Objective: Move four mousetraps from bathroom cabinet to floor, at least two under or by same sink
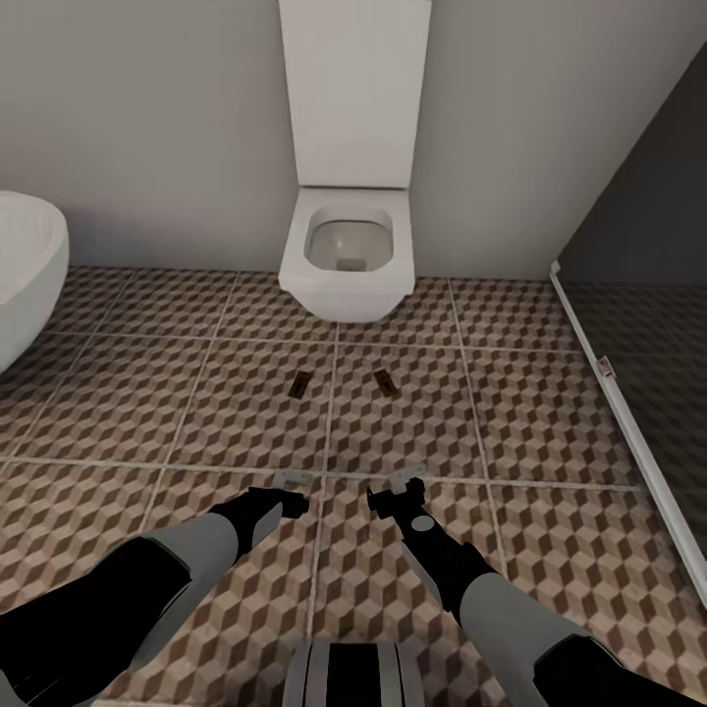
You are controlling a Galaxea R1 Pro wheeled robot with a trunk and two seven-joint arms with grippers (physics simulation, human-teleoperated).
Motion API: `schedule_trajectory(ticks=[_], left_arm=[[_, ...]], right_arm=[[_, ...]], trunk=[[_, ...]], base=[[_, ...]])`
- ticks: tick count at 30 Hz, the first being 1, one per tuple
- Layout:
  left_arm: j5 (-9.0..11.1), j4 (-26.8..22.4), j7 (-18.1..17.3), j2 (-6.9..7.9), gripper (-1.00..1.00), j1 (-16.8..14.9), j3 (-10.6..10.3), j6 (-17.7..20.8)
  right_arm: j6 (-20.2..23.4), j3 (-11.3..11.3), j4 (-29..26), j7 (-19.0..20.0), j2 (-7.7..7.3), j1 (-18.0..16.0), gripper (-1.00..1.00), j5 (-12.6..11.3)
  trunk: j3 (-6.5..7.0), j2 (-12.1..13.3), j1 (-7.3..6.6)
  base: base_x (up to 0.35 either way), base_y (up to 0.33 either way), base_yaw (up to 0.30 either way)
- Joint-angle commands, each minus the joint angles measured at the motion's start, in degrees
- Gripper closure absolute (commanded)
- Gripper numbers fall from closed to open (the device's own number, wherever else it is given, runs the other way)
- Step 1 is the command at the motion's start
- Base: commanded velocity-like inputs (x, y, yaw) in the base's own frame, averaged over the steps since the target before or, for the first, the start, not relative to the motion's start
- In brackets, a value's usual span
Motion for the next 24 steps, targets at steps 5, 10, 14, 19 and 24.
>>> schedule_trajectory(ticks=[5, 10, 14, 19, 24], left_arm=[[0.58, 0.07, 0.11, -0.03, -1.00, -0.06, -0.45, 0.10], [0.58, 0.07, 0.11, -0.06, -1.00, -0.04, -0.46, 0.10], [0.57, 0.07, 0.11, -0.07, -1.00, -0.04, -0.45, 0.10], [0.56, 0.07, 0.11, -0.07, -1.00, -0.05, -0.49, 0.10], [0.58, 0.09, 0.11, -0.07, -1.00, -0.05, -0.47, 0.10]], right_arm=[[-0.14, 0.43, 0.07, -0.42, -0.03, -0.04, -1.00, -0.14], [-0.14, 0.43, 0.07, -0.42, -0.03, -0.04, -1.00, -0.14], [-0.14, 0.43, 0.07, -0.42, -0.03, -0.04, -1.00, -0.14], [-0.14, 0.43, 0.07, -0.42, -0.03, -0.04, -1.00, -0.14], [-0.14, 0.43, 0.07, -0.42, -0.03, -0.04, -1.00, -0.14]], trunk=[[0.87, 2.01, -1.11], [1.77, 4.01, -2.21], [2.49, 5.62, -3.09], [3.39, 7.62, -4.19], [4.28, 9.63, -5.28]], base=[[0.000, 0.000, 0.000], [0.000, 0.000, 0.000], [0.000, 0.000, 0.000], [0.000, 0.000, 0.000], [0.000, 0.000, 0.000]])
